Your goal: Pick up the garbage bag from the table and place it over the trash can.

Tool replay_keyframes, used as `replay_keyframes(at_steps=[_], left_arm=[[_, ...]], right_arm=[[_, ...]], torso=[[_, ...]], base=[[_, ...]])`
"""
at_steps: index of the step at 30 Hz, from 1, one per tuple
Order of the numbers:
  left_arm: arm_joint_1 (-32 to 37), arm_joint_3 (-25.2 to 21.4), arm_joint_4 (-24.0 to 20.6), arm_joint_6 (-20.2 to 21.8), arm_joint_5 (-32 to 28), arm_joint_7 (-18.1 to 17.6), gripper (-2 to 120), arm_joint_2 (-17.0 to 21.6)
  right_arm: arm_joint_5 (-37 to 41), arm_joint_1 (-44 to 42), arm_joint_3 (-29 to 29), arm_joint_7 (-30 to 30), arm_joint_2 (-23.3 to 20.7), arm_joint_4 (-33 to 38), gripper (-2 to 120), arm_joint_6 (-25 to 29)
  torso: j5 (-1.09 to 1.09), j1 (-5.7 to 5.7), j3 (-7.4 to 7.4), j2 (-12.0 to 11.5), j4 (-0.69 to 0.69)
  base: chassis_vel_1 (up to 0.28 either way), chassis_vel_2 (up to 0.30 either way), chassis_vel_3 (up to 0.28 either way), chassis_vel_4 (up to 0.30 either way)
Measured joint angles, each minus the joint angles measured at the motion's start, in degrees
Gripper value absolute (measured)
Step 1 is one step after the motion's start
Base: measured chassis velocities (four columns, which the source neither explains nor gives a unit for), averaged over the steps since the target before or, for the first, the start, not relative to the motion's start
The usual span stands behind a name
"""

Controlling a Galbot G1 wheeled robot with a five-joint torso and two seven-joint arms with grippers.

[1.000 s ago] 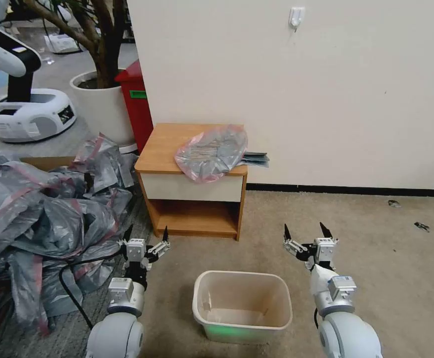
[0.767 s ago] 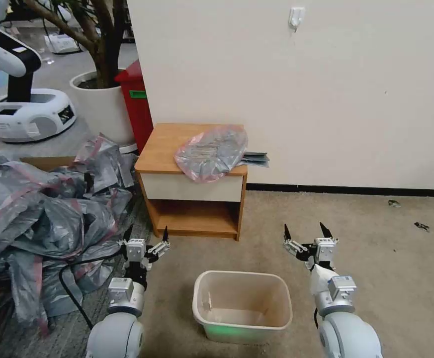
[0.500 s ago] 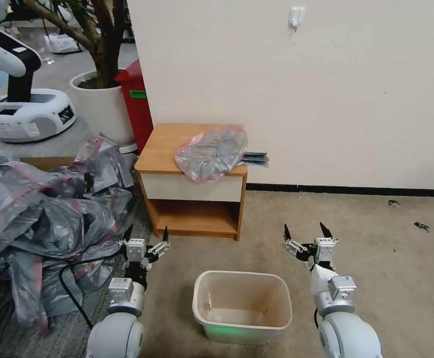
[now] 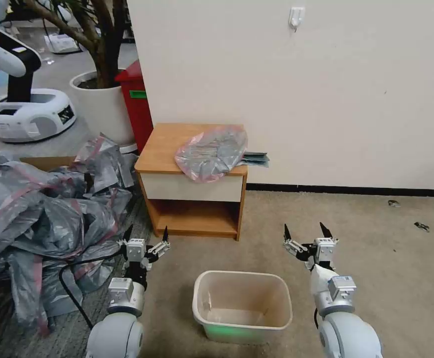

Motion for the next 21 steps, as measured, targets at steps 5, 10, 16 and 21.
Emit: replay_keyframes(at_steps=[5, 10, 16, 21], left_arm=[[0.8, -0.6, -1.5, 0.4, -0.8, -0.1, 100, 0.7], [5.1, -4.5, -9.8, 3.5, -5.4, -1.3, 100, 4.6], [9.7, -8.5, -18.6, 6.8, -10.3, -2.6, 100, 8.8], [12.8, -11.3, -24.7, 9.0, -13.7, -3.4, 100, 11.6]], right_arm=[[-0.4, -2.0, -0.7, 0.6, 0.7, 3.1, 100, -0.3], [-1.9, -8.4, -2.9, 3.0, 2.9, 12.7, 100, -1.2], [-3.5, -15.2, -5.2, 5.4, 5.3, 22.8, 100, -2.3], [-4.1, -17.9, -6.1, 6.4, 6.2, 26.8, 100, -2.7]], torso=[[-0.03, 0.00, 0.00, 0.0, 0.00], [-0.01, 0.00, 0.00, 0.0, 0.00], [-0.01, 0.00, 0.00, 0.0, 0.01], [-0.02, 0.00, -0.01, 0.0, -0.01]], base=[[0.000, 0.000, 0.000, 0.000], [0.000, 0.000, 0.000, 0.000], [0.000, 0.000, 0.000, 0.000], [0.000, 0.000, 0.000, 0.000]])
